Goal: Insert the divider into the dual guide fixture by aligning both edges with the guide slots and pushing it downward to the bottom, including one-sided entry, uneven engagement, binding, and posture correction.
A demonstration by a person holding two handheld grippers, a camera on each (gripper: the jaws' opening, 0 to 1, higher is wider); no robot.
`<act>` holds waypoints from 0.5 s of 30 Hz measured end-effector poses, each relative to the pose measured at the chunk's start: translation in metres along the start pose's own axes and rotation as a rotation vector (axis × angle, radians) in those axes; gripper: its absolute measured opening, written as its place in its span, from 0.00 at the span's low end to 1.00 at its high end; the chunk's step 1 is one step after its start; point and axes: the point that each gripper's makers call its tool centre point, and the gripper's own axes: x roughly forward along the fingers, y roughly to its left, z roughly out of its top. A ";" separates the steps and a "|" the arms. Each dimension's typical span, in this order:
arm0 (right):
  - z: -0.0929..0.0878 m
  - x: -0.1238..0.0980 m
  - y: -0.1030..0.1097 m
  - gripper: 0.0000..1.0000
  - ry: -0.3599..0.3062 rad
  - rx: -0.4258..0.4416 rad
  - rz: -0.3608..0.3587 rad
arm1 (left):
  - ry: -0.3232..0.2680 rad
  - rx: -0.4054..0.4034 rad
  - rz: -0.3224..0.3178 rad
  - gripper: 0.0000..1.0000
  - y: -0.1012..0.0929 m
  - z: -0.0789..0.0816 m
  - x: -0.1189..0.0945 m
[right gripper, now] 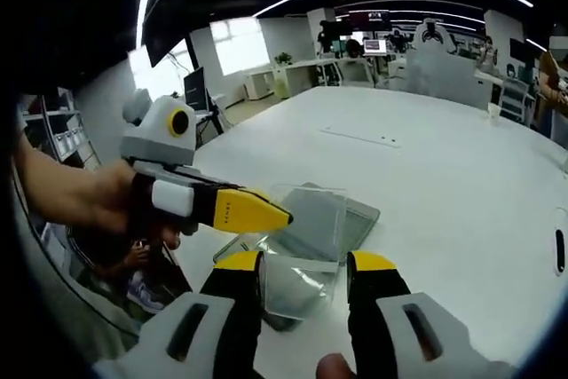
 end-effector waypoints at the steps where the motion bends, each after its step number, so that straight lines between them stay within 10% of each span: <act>1: 0.000 0.000 0.000 0.32 0.000 -0.003 0.002 | 0.002 0.003 -0.002 0.00 0.000 0.000 0.000; 15: 0.000 -0.005 0.005 0.30 -0.016 0.028 0.167 | 0.027 0.026 -0.038 0.00 0.000 0.002 -0.007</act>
